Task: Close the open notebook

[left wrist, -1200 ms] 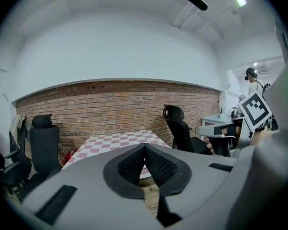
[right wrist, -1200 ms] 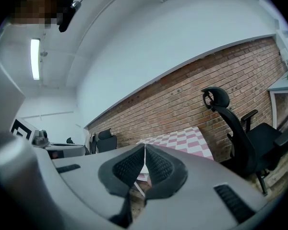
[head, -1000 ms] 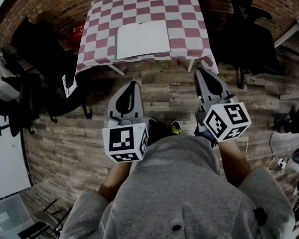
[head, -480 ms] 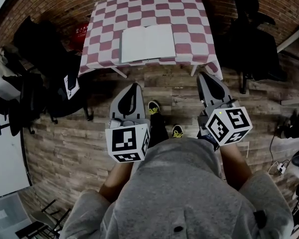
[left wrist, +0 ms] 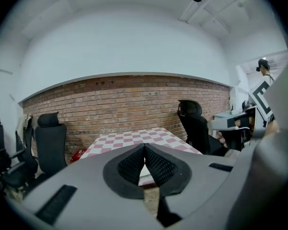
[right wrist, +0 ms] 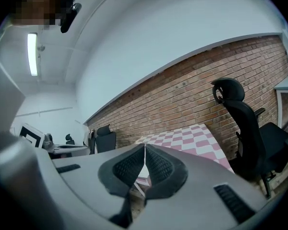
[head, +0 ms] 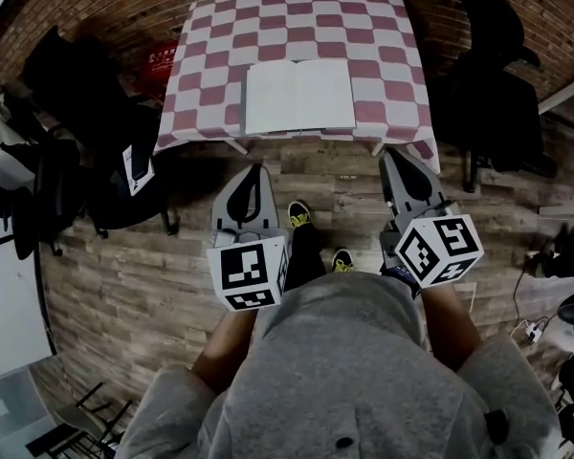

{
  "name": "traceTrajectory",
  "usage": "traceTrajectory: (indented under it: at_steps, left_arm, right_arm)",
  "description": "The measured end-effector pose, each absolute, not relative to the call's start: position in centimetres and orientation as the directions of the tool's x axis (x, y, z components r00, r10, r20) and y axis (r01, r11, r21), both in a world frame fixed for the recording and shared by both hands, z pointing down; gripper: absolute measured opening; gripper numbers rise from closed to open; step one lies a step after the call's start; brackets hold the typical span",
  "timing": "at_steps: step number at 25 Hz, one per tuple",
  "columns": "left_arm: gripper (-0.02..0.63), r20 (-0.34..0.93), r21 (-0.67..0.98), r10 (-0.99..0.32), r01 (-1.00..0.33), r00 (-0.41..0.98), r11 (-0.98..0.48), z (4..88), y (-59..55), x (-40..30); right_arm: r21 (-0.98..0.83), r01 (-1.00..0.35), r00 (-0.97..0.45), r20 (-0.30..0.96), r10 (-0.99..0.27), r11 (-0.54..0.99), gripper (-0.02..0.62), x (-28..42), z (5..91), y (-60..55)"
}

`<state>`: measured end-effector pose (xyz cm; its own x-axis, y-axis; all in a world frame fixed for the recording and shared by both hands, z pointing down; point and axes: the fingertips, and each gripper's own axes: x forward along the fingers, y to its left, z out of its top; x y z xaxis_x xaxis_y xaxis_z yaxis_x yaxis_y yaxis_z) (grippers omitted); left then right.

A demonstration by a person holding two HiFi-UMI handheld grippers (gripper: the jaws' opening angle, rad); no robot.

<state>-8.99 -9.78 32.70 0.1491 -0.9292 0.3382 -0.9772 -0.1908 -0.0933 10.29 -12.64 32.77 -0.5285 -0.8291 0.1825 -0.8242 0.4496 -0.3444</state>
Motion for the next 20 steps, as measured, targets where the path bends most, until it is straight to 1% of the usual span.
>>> traceTrajectory:
  at_steps: [12,20]
  left_arm:
    - [0.009,0.402,-0.048,-0.910,-0.990,0.101,-0.131,36.6,-15.0,-13.3]
    - [0.011,0.468,0.027,-0.879,-0.995,0.095,-0.093,40.4,-17.4,-15.7]
  right_arm:
    - [-0.353,-0.820,-0.551,0.273,-0.788,0.451,0.028,6.9,35.9,-17.0]
    - [-0.375,-0.811,-0.570,0.337,-0.749,0.449,0.027,4.7,38.6,-18.9]
